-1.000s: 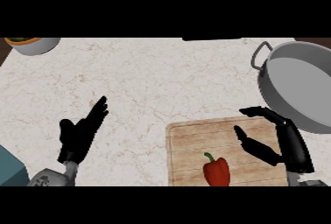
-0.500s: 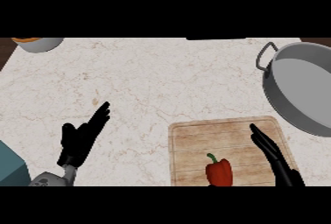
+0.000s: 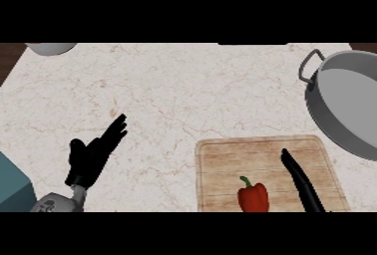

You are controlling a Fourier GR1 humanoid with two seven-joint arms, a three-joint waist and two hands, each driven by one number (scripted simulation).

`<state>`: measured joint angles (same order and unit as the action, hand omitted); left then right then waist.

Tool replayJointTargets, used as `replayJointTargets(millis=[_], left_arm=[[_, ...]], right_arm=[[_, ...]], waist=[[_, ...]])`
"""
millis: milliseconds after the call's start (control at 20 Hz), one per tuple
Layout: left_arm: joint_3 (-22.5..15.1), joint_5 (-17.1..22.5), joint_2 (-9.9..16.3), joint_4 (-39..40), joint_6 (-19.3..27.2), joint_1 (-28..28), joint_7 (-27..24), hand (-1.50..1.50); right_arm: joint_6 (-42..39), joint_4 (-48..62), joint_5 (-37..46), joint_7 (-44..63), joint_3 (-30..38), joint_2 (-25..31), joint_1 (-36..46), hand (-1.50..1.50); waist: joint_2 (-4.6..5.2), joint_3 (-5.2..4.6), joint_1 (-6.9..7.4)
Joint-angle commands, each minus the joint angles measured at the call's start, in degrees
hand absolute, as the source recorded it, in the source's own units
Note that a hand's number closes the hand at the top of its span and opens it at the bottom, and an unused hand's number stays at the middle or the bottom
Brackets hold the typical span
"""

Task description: Pick the bell pepper from the cutting board and place it in the pot

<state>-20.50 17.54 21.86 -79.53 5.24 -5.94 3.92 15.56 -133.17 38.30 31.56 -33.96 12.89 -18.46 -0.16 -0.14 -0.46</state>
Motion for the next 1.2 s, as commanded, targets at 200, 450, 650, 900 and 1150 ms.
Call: replayJointTargets(millis=[200,450,650,900,1150], left_arm=[[0.33,-1.63,-0.68,1.18,-1.76,0.9,-0.61,0.0],[2.32,-1.38,-0.61,2.4,-3.2,-1.32,1.41,0.0],[1.77,-4.61,-3.64,-1.07,-1.9,1.74,2.31,0.0],[3.89,-6.92,-5.62,2.31,-2.47,-0.96,2.42,0.0],[4.67,-7.61,-4.96,-1.74,-4.55,4.56,1.8,0.0]], right_arm=[[-13.17,2.23,-4.81,17.16,1.66,-1.05,7.13,-1.5],[-14.44,15.37,-6.48,13.64,1.59,-1.67,9.03,-1.5],[-16.46,13.03,-7.91,10.78,6.04,1.58,6.73,-1.5],[-13.49,13.12,-8.83,1.17,11.02,3.61,2.56,-1.5],[-15.41,16.68,-16.22,-4.93,16.22,3.28,3.25,-1.5]], waist=[[0.24,0.1,0.81],[0.25,0.15,0.71],[0.1,0.16,0.5],[0.12,0.16,0.18],[0.12,0.16,0.52]])
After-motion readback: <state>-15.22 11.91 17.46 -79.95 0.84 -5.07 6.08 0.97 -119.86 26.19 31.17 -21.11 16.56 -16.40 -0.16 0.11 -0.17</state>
